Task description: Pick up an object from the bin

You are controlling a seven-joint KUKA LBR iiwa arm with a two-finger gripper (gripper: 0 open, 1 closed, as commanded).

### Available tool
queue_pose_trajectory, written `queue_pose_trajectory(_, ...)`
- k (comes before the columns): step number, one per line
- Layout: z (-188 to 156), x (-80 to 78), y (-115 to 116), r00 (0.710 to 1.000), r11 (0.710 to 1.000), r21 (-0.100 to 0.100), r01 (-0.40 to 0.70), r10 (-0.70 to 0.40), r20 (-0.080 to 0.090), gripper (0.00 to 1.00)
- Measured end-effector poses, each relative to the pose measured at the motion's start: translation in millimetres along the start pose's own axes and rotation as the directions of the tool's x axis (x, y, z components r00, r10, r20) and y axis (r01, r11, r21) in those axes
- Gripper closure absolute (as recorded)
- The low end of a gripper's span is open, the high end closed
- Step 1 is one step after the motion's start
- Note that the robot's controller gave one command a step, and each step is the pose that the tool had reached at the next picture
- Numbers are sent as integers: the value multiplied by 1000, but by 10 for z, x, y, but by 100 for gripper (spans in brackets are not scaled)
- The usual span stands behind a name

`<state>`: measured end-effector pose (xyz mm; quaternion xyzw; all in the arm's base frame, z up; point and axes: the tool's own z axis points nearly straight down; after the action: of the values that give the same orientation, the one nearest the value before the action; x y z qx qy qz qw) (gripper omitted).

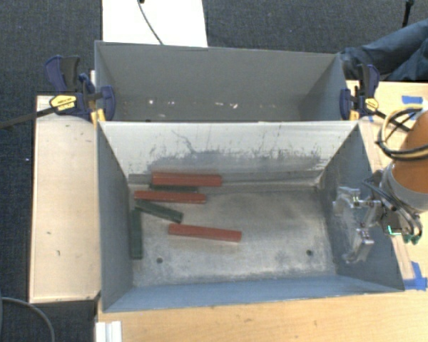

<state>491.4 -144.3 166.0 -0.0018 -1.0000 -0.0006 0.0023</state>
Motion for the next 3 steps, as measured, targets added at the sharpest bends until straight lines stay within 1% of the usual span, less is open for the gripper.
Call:
queue_pose_trajectory(1, 359, 98, 431, 934, 934, -2, -356, 356, 3, 0)
queue_pose_trajectory(2, 70, -307, 1877, 958, 958, -6, -286, 286, 9, 0)
queue_pose_trajectory(3, 991, -643, 2151, 959, 959, 0, -283, 283, 3, 0)
